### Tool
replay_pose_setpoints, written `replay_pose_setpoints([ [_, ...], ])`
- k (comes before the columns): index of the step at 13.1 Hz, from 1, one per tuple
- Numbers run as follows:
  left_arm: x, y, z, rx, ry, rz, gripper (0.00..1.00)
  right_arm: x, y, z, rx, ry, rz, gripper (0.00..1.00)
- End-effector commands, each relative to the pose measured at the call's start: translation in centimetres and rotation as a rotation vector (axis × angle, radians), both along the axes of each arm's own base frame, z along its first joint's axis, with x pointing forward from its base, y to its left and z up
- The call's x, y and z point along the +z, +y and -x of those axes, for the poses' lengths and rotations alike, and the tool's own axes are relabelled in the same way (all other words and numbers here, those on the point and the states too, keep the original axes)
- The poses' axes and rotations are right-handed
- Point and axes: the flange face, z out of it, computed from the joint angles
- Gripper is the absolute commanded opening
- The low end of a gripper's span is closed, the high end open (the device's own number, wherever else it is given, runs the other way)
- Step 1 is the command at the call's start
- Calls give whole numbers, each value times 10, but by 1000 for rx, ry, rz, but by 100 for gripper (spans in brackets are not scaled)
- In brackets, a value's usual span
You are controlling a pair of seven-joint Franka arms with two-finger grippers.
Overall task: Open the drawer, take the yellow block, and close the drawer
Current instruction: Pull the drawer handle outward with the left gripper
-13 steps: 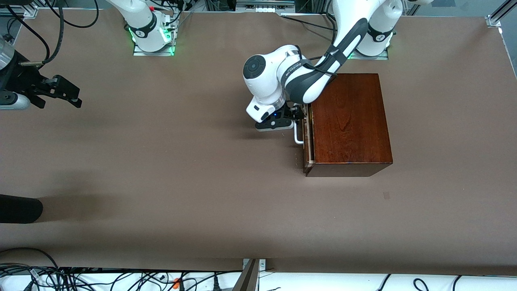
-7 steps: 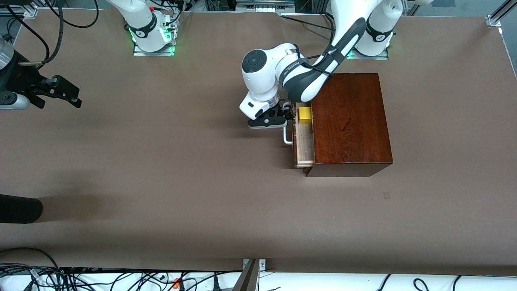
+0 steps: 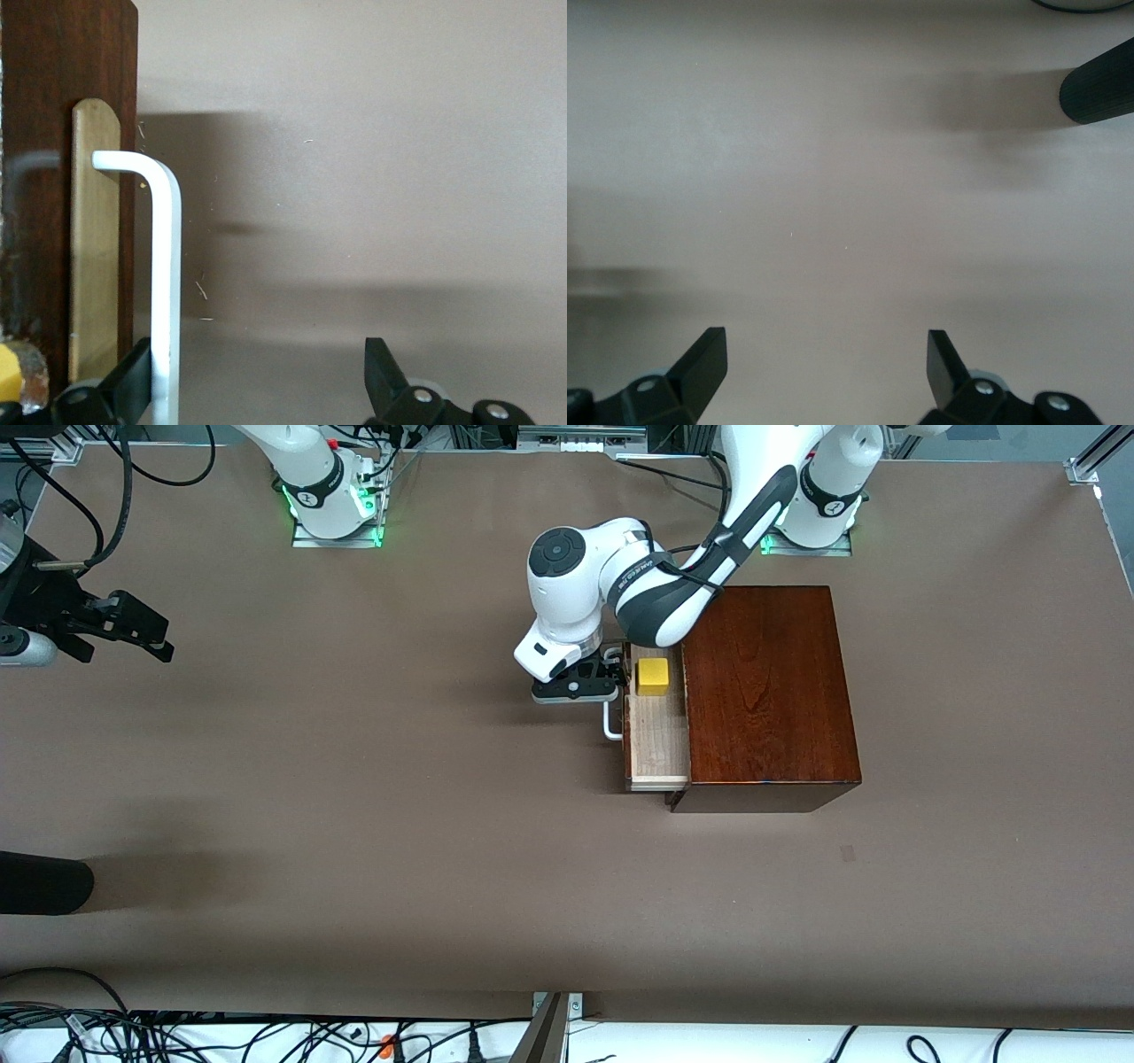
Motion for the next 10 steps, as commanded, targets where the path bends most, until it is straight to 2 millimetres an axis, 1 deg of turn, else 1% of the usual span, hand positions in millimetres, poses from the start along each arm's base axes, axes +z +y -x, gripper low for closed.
replay_pose_setpoints([
  [1,7,-24,-1,-8,-10,76,100,2,-2,0,-9,2,-17,100],
  [2,11,-23,-2,-5,-12,74,100,2,-2,0,-7,0,-17,100],
  [4,30,-18,-4,1,-28,66,100,3,-3,0,-7,0,-17,100],
  [6,53,-10,-4,-17,-24,13,100,2,-2,0,-6,0,-17,100],
  [8,84,2,-5,-58,-5,-56,100,2,-2,0,-7,0,-17,100],
  [10,121,19,-12,-90,25,-116,100,3,-3,0,-7,0,-17,100],
])
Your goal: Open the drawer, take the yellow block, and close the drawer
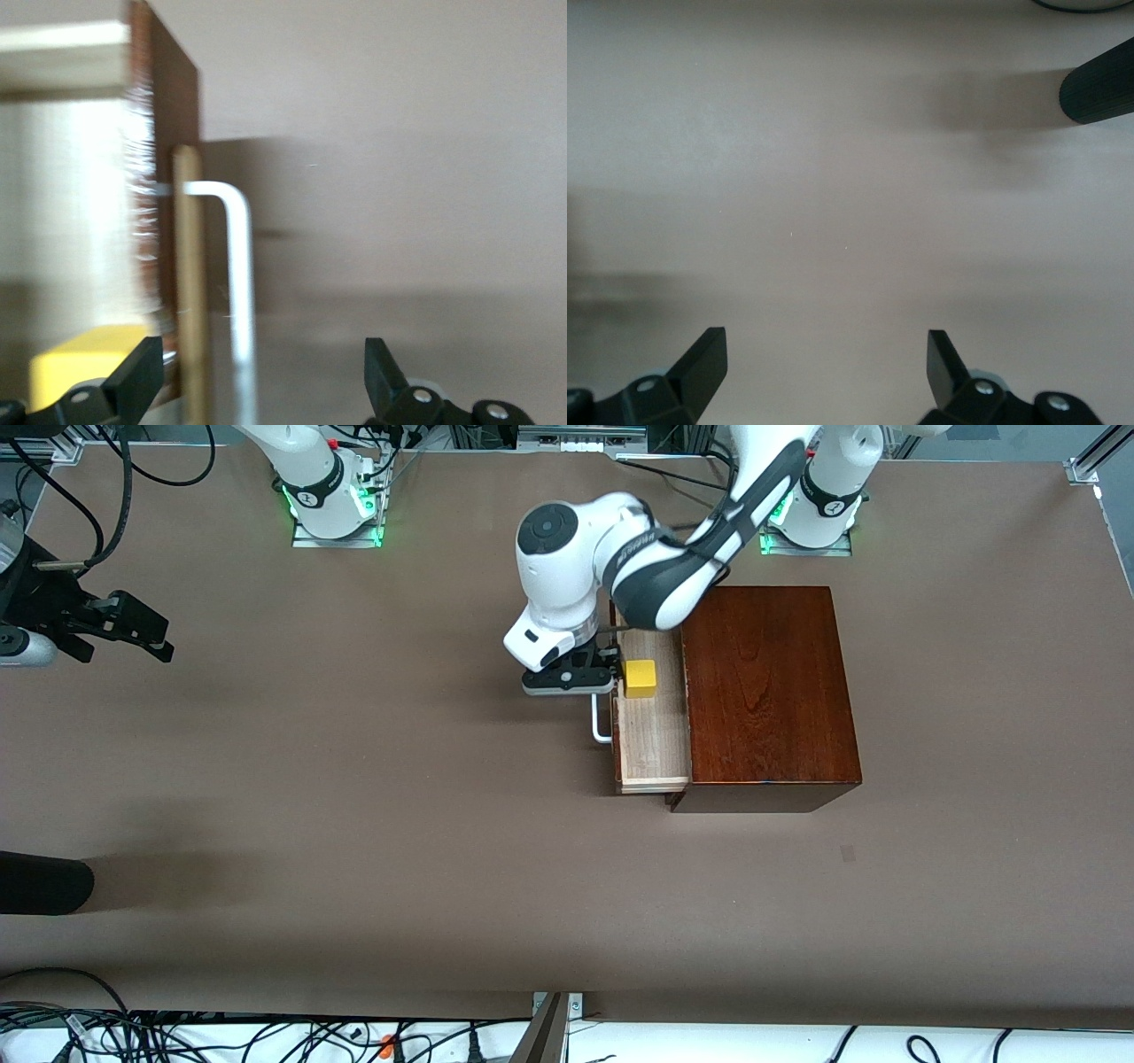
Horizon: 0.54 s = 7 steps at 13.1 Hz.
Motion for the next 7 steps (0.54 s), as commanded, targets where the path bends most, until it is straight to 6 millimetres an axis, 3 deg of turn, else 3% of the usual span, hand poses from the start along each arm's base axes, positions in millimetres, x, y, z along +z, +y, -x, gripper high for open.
replay_pose_setpoints([
  [1,65,32,-16,-42,41,-61,100,3,-2,0,-7,0,-17,100],
  [3,102,80,-48,-61,95,-55,100,3,-2,0,-7,0,-17,100],
  [7,162,195,-87,-86,181,-16,100,2,-2,0,-8,2,-17,100],
])
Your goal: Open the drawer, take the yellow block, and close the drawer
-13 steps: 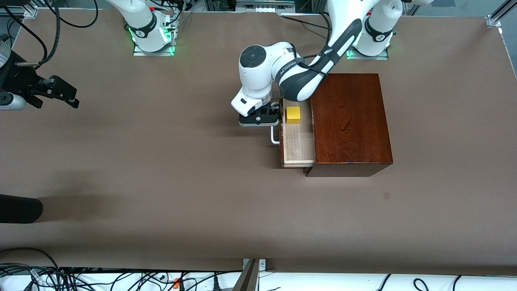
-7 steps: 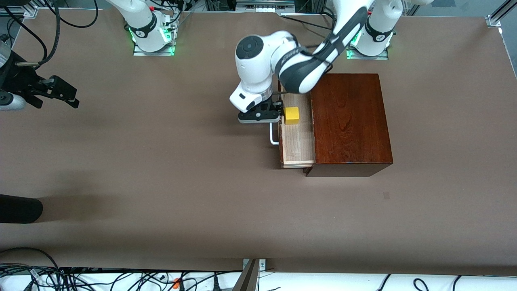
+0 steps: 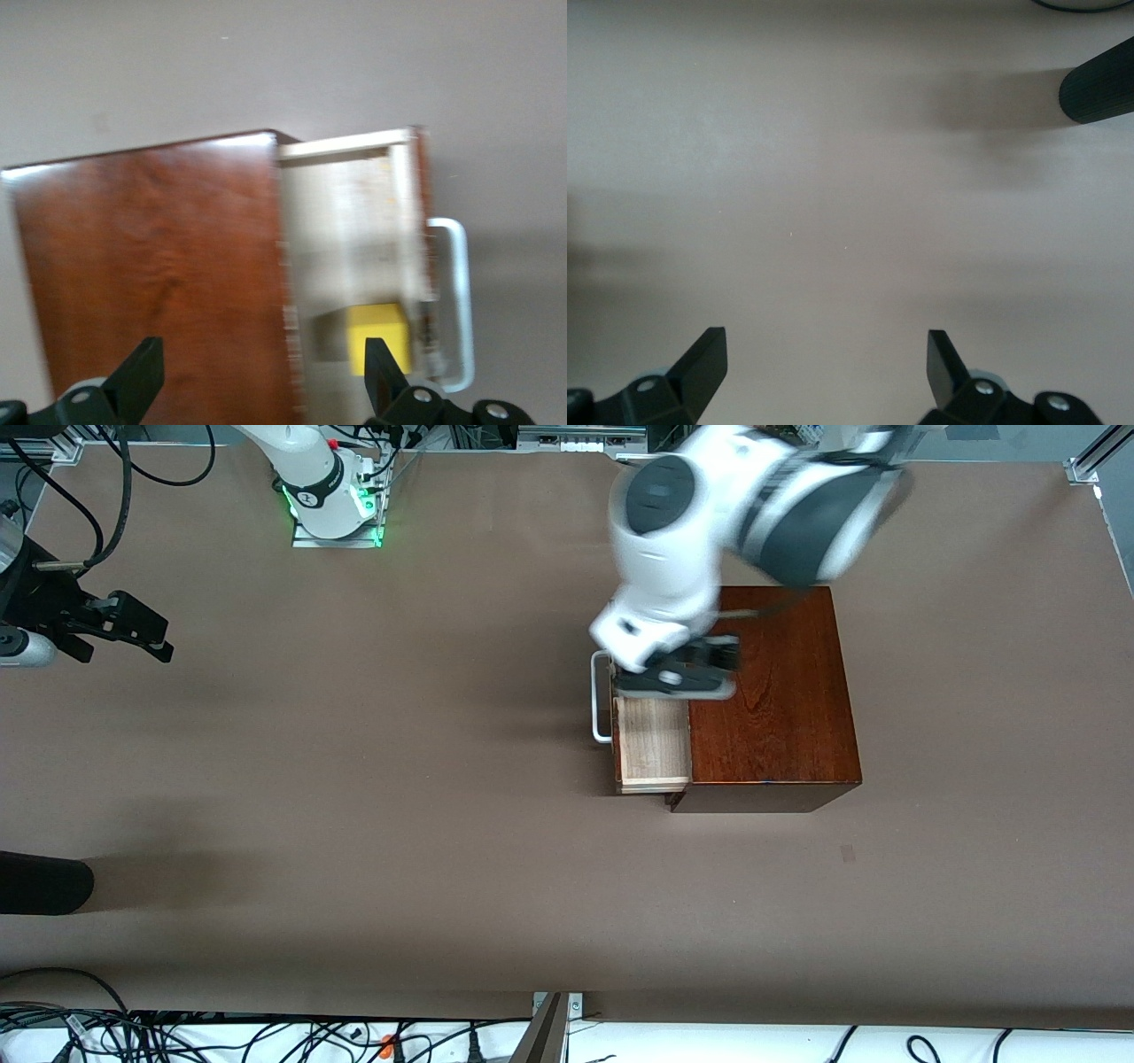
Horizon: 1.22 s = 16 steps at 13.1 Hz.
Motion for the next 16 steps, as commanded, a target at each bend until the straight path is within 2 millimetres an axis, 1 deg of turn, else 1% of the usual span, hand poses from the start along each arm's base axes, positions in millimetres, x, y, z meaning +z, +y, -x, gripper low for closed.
replay_pose_setpoints([
  [1,37,70,-15,-11,61,58,100,4,-2,0,-7,-2,-17,100],
  [3,53,114,-23,18,90,97,100,2,0,-1,-3,-3,-19,100],
  [4,57,131,-25,15,111,114,100,2,2,-1,0,-3,-20,100],
  [5,63,148,-29,19,115,138,100,-4,7,-4,4,7,-38,100],
  [6,69,170,-34,22,114,161,100,-4,15,-4,13,9,-71,100],
  [7,85,186,-27,-16,97,181,100,-4,21,-4,17,12,-90,100],
  [8,88,214,-26,-47,99,182,100,-5,26,-4,17,15,-107,100],
  [9,92,229,-20,-83,95,189,100,-6,31,-4,24,19,-117,100],
  [10,93,244,-15,-85,81,186,100,-10,45,-4,51,26,-114,100],
  [11,94,259,-9,-79,54,184,100,-15,65,-5,83,33,-103,100],
  [12,89,270,-3,-70,29,185,100,-23,92,-4,122,49,-94,100],
  [13,86,282,3,-56,-11,185,100,-22,115,1,161,48,-94,100],
  [14,82,285,7,-58,-64,188,100,-20,137,6,199,44,-94,100],
  [15,76,285,6,-51,-82,190,100,-20,158,10,249,32,-99,100],
  [16,74,288,4,-45,-85,191,100,-28,187,14,299,34,-95,100],
])
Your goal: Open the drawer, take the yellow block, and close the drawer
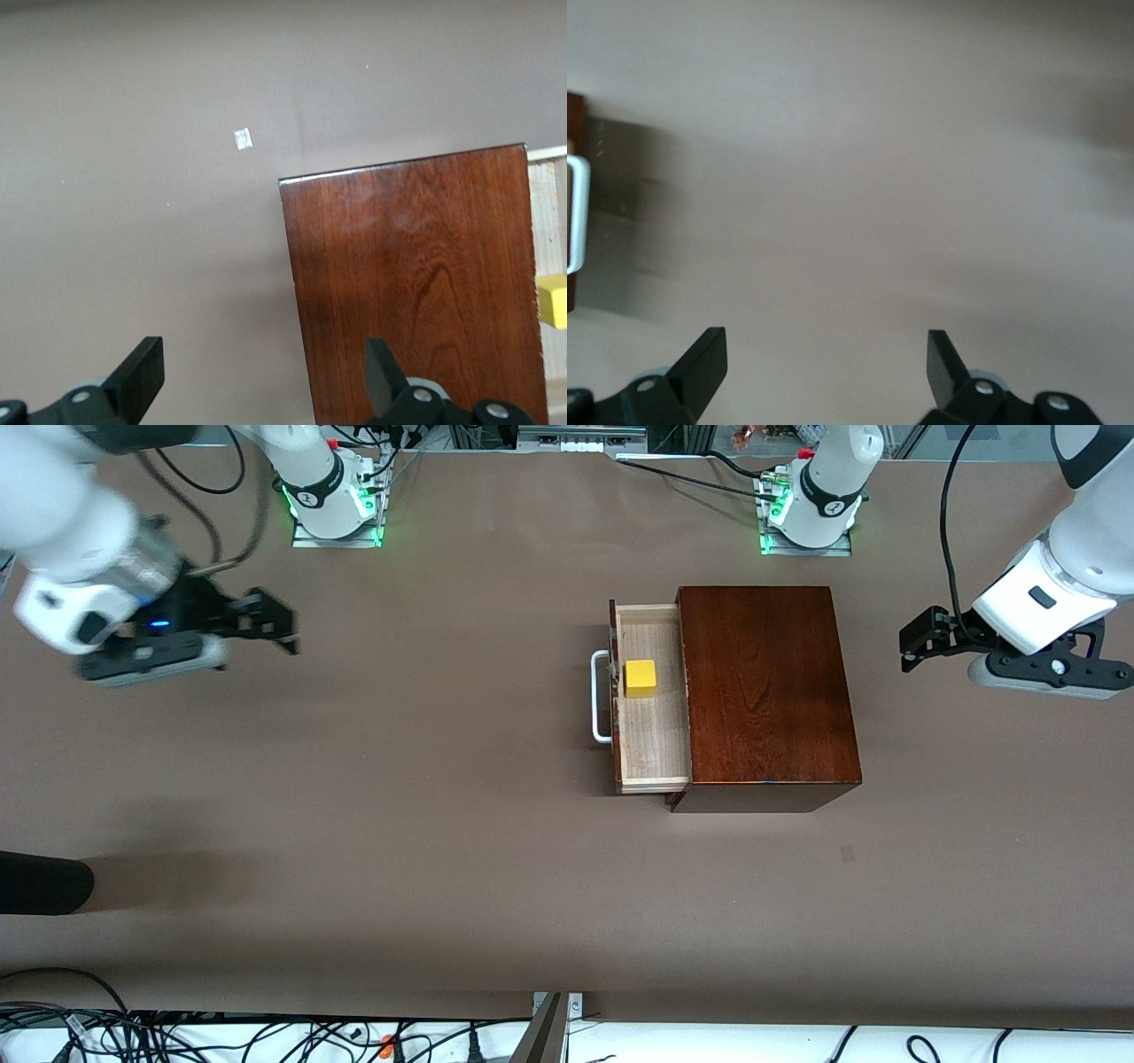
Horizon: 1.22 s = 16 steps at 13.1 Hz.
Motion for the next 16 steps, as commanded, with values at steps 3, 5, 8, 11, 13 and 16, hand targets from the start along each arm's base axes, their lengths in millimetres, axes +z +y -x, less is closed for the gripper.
replay_pose_setpoints([
  [3,-8,11,14,24,8,17,100,-42,109,10,168,2,3,100],
  [5,-10,14,13,29,19,16,100,-74,163,18,255,-6,7,100],
  [8,-6,14,12,28,15,17,100,-92,248,43,475,-118,5,100],
  [11,-5,14,12,25,10,17,100,-123,313,49,685,-179,32,100],
  [13,-3,13,11,19,6,17,100,-134,343,44,888,-217,33,100],
  [16,-2,14,11,18,6,17,100,-150,380,58,985,-241,64,100],
])
